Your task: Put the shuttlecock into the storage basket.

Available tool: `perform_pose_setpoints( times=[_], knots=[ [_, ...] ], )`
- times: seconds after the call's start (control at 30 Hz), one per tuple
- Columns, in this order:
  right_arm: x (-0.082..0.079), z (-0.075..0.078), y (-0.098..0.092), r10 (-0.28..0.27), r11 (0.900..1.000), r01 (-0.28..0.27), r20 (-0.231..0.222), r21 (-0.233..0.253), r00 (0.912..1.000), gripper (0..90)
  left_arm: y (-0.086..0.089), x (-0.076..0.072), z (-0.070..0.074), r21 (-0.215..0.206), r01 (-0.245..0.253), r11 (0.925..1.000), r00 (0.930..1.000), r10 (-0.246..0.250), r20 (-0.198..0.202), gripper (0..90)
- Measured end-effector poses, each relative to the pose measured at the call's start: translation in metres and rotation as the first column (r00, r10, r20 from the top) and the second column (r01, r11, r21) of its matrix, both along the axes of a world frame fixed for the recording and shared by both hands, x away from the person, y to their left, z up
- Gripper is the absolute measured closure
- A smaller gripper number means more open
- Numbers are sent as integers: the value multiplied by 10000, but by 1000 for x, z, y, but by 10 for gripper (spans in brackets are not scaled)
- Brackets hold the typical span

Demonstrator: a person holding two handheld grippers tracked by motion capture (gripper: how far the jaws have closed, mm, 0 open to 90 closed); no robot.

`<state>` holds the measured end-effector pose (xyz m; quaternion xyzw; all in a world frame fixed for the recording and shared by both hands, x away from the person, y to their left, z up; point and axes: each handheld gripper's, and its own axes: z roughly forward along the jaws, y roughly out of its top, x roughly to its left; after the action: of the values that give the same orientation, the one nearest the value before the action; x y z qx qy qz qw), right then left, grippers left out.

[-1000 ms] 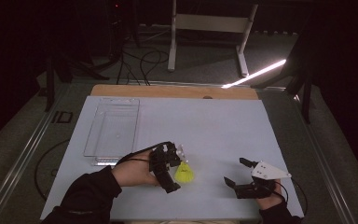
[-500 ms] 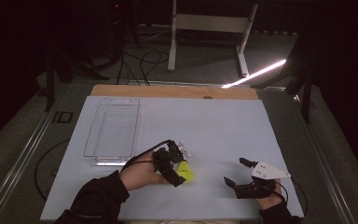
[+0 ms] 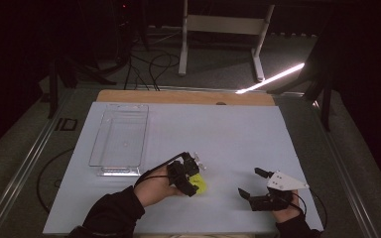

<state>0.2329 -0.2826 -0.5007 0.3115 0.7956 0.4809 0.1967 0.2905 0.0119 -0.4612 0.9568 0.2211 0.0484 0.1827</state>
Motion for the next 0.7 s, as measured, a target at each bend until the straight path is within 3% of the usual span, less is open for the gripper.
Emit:
perform_pose_setpoints(
  times=[0.27, 0.33, 0.4, 0.57, 0.7],
  knots=[
    [0, 0, 1, -4, 10000, 4, -18, -10, 10000, 86, -7, 0, -8, 506, -82, 9987, 9996, 68, 276, 492],
    [0, -1, 1, 6, 10000, -6, -26, -33, 10000, 85, -8, 0, -10, 353, -64, 9994, 10000, 63, 35, 493],
    [0, -1, 1, -5, 10000, 5, -9, -57, 10000, 86, -11, 0, -12, 621, -135, 9980, 9994, 113, 342, 508],
    [0, -1, 1, -10, 10000, 10, 2, -62, 10000, 86, -15, -1, -18, 890, -240, 9957, 9983, 192, 542, 535],
    [0, -1, 1, -6, 10000, 6, -23, -88, 10000, 86, -17, -2, -23, 1307, -361, 9908, 9952, 237, 951, 571]
  ],
)
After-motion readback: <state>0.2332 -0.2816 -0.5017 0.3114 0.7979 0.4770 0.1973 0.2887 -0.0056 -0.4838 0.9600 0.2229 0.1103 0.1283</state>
